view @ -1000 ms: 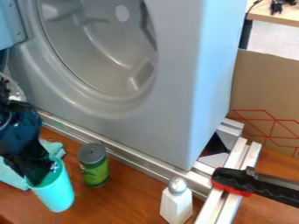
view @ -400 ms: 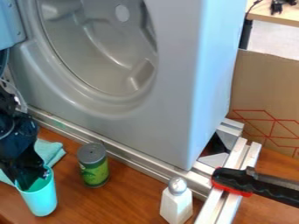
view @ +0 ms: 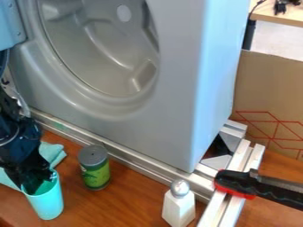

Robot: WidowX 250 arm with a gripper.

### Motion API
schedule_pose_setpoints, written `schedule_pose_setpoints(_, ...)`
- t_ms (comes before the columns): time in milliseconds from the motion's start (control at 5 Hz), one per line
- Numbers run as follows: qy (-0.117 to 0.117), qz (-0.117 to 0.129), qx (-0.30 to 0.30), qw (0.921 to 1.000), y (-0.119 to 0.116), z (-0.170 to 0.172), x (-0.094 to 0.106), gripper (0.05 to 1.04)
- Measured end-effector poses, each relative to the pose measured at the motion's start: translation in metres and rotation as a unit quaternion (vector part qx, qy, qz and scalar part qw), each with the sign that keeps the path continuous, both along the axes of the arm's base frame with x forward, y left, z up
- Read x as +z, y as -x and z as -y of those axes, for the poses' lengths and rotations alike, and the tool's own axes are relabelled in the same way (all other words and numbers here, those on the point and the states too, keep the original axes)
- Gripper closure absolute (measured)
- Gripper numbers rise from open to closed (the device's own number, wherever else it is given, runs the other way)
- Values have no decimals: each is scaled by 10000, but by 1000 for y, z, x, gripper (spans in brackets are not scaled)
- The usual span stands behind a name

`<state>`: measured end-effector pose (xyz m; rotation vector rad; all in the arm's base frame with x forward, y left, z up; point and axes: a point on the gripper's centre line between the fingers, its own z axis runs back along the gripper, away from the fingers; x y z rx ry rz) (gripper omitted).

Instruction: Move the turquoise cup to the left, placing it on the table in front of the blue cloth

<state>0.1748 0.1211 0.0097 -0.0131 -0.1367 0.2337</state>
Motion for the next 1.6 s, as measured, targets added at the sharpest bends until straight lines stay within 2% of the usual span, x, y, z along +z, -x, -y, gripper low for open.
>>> schedule_pose_setpoints(200, 41, 77, 144, 9999, -2, 1, 0, 956)
schedule_pose_setpoints(400, -15, 216, 263, 9994, -1, 2, 12, 749)
schedule_pose_setpoints(600, 6, 440, 366, 9984, -1, 7, 28, 451)
schedule_pose_setpoints(800, 160, 480, 464, 9976, 0, 7, 32, 155)
schedule_pose_setpoints(1000, 307, 611, 393, 9969, -2, 8, 44, 77)
schedule_pose_setpoints(1200, 357, 853, 203, 9955, 1, 22, 71, 81)
schedule_pose_setpoints(1400, 264, 1040, -273, 9939, 4, 50, 96, 83)
schedule_pose_setpoints(1600, 337, 810, -546, 9946, 13, 69, 92, 83)
